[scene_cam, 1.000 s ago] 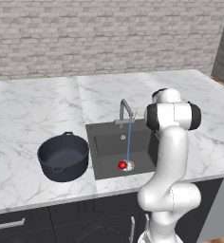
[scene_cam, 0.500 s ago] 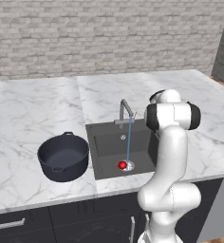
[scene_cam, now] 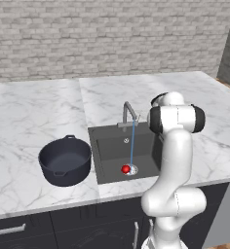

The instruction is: Dump the tomato from the pot into the sink. Then turn on the water and wash the tomato. Then turn off the water and put the tomato back in the pot.

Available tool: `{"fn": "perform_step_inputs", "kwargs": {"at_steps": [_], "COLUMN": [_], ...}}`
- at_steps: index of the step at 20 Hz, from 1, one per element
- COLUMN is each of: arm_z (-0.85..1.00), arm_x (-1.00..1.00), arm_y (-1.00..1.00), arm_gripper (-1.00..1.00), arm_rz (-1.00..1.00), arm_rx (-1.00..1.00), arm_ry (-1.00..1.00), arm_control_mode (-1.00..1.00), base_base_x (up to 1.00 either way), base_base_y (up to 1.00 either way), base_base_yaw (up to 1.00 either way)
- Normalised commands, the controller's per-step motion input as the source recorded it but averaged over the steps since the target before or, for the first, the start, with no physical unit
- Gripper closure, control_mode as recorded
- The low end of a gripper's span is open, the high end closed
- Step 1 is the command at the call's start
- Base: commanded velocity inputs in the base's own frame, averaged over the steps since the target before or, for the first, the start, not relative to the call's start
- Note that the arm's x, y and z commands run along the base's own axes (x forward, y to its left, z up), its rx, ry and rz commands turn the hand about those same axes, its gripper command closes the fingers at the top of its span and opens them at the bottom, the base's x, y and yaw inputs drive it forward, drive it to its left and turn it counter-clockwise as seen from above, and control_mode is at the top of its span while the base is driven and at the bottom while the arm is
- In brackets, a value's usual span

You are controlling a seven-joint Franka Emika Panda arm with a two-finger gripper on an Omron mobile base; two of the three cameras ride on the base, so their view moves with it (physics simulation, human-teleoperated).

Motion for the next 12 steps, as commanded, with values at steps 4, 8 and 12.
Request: {"fn": "perform_step_inputs", "kwargs": {"at_steps": [4,8,12], "arm_z": [0.00,0.00,0.00], "arm_x": [0.27,0.49,0.52], "arm_y": [0.27,0.10,0.00], "arm_gripper": [-1.00,-1.00,-1.00], "arm_rz": [0.00,0.00,0.00], "arm_rx": [0.00,0.00,0.00], "arm_ry": [0.03,0.04,0.05], "arm_control_mode": [-1.00,-1.00,-1.00], "base_base_x": [0.00,0.00,0.00], "base_base_y": [0.00,0.00,0.00], "base_base_yaw": [0.00,0.00,0.00]}}
